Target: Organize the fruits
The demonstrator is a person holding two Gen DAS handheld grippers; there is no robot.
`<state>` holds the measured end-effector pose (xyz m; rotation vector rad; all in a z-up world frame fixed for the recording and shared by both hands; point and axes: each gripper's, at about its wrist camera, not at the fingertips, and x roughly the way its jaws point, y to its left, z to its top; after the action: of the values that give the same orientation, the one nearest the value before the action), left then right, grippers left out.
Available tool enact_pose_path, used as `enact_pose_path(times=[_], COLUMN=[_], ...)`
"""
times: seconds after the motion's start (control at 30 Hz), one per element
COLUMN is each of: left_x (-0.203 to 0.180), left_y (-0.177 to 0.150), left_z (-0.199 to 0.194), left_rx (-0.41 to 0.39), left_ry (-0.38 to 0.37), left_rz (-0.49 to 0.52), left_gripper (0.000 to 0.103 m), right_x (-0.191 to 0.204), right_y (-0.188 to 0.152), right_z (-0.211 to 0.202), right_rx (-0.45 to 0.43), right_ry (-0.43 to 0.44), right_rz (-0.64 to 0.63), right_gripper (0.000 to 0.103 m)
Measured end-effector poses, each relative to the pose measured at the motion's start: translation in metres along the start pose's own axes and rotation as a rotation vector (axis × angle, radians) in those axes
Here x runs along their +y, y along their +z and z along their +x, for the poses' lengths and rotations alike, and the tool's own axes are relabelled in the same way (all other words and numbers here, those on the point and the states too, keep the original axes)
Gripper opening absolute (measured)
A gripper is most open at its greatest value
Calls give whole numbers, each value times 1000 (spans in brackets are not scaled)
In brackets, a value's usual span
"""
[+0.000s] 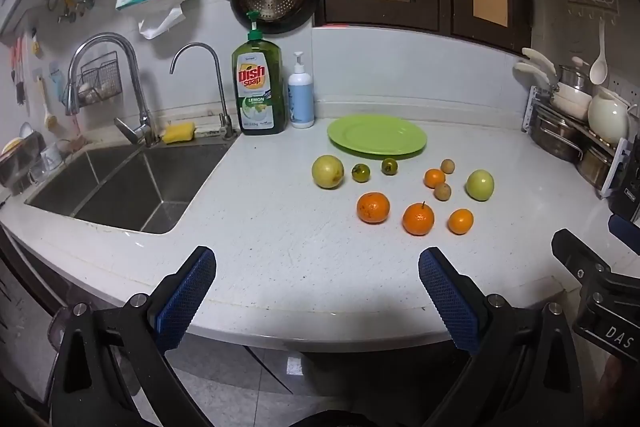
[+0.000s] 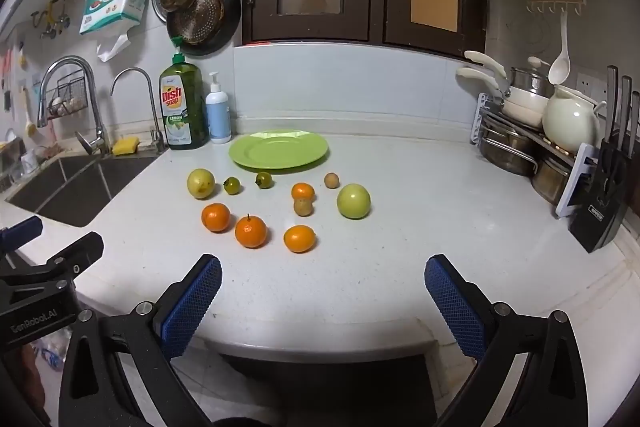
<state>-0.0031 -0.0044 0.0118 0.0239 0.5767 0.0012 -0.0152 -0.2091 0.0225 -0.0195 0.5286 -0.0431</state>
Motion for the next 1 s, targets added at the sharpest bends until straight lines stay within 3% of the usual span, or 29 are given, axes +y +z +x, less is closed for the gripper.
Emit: enact_pose_path(times=[1.0], left_x=[10], left_y=[4], left_z=[-12], left_rx=[-61], left_ry=[-12], left_rz=[1], left_gripper=[103], right_x=[13], right_y=[9], right_z=[-8], right_rx=[-43], right_ry=[29], right_rz=[-11], right_gripper=[102])
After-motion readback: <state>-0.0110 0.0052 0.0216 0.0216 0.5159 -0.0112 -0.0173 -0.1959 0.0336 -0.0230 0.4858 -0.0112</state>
